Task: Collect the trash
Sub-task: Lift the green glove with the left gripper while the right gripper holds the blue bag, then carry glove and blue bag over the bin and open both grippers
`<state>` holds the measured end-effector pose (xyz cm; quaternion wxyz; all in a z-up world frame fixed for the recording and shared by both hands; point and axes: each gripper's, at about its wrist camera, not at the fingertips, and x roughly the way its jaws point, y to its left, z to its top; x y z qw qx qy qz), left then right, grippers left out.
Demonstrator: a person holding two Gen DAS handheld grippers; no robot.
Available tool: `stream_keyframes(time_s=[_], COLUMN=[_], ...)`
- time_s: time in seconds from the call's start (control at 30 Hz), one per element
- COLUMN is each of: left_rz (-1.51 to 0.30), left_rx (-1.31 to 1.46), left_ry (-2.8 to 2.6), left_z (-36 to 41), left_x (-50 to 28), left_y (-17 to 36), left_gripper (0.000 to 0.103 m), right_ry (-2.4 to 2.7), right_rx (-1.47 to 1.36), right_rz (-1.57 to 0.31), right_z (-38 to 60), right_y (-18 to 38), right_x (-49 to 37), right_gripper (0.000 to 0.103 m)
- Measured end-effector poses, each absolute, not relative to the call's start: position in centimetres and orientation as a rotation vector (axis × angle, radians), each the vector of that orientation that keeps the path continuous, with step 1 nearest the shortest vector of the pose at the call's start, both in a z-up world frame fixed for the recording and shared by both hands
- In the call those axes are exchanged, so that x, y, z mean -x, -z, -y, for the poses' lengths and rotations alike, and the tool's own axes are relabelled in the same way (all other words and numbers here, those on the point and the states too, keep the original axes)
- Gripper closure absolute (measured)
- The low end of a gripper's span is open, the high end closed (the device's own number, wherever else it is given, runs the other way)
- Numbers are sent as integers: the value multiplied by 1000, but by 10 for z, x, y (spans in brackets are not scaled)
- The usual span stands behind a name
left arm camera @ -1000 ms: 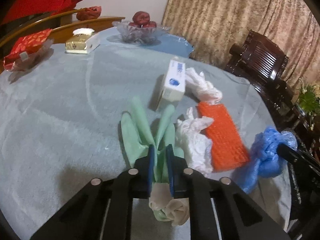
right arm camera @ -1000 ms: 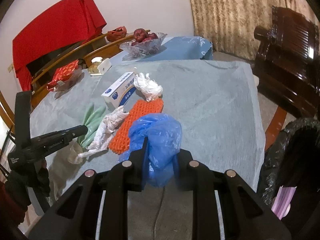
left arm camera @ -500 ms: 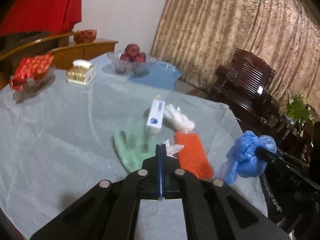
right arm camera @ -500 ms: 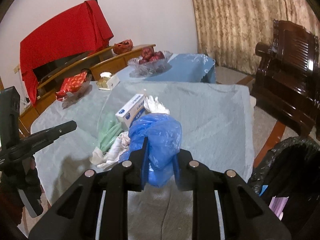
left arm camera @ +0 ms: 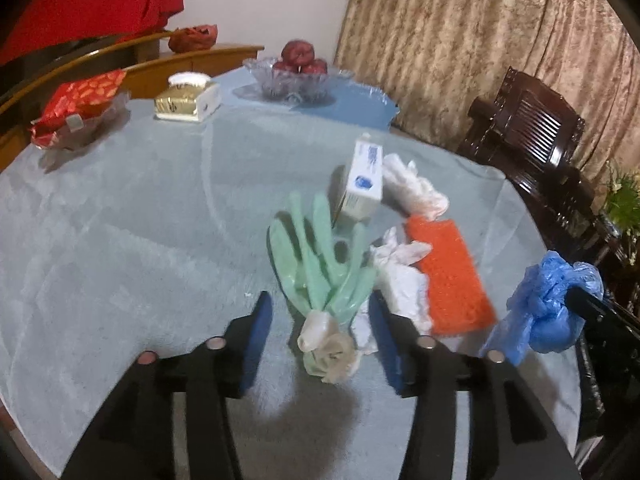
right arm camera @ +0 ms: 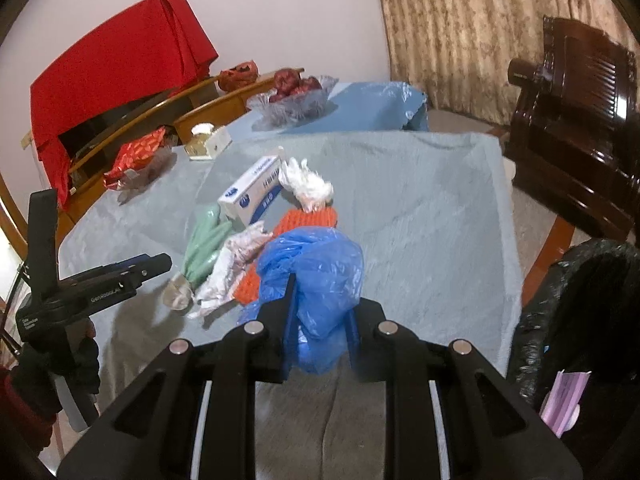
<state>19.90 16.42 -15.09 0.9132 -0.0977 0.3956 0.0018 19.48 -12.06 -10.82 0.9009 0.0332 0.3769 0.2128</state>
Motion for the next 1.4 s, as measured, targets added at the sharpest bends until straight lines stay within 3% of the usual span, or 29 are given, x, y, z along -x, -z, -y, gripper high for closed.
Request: stream_keyframes(time_s=[0.1,0.43,0.47,0.5,0.6,0.67,1.0,1.4], left_rz=[-844,-908,-909,-903,-897,-888,-780,-706], left_rx=[211,246,254,263,283,302,289,240], left_ry=[-4,23,30,40,73,76,74,177], left_z=[-167,-173,-172,-173,-173,-175,-179,-125], left_x=[-209,-238,-240,-241,-242,-240,-209,-179], left_y=[163,189,189,189,187,183,131,87], left_gripper=[43,41,43,54,76,81,83,83], right_ry=[-444,-454,-454,-453,-451,-452,-467,-447], right_rx=[-70,-48,-49,-49,-48,-47,-37,-25], right_rz=[-803,-828,-830,-831,-832,-831,-782,-673], right_z=[118,108,108,108,107,107,108,127], right_y=[119,132,133,134,134,134,118,65], right_x=[-202,-219,-220,-220,-221,-221,-212,-179], right_gripper=[83,83,83,83,83,83,83,84])
